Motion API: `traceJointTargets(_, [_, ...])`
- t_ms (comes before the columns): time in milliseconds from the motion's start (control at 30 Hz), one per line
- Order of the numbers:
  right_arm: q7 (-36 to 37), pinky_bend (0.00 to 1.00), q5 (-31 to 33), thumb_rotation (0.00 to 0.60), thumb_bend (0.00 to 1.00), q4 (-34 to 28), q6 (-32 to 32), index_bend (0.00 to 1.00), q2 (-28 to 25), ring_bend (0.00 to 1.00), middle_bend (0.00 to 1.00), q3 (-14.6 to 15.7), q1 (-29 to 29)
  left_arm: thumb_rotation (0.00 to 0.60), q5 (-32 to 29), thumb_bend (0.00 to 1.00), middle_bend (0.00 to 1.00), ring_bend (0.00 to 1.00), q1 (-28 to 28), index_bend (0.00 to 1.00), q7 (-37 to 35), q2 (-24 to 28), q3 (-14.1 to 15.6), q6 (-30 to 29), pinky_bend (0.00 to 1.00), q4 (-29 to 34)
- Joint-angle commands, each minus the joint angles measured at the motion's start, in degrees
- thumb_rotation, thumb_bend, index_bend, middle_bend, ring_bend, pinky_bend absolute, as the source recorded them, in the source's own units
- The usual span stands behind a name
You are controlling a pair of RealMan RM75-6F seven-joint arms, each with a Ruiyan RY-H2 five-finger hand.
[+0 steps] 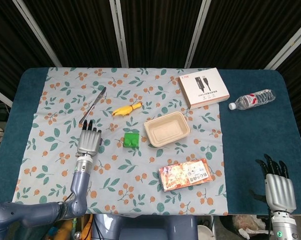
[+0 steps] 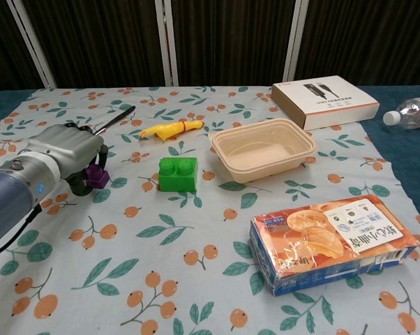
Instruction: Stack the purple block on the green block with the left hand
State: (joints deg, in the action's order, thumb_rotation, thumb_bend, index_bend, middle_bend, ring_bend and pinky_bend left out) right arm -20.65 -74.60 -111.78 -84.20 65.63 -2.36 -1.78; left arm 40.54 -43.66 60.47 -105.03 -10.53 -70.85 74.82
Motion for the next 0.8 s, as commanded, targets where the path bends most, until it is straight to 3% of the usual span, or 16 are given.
traceJointTargets(33, [0.03,0.00,-0.03,0.600,0.15,-0.09,-0.04,0.21,-0.05,0.14,0.10,0.01,0.03,0.600,0.12,0.36,0.37,0.06,0.14,0.39,0.16,0.23,0.03,-0.21,0.01,0.25])
traceJointTargets(800, [0.65,0.00,-0.46,0.600,0.15,-0.07,0.03,0.21,-0.23,0.14,0.10,0.13,0.10,0.600,0.59,0.36,0.35,0.07,0.43,0.36,1.19,0.00,0.16,-0.40,0.01,-0.12])
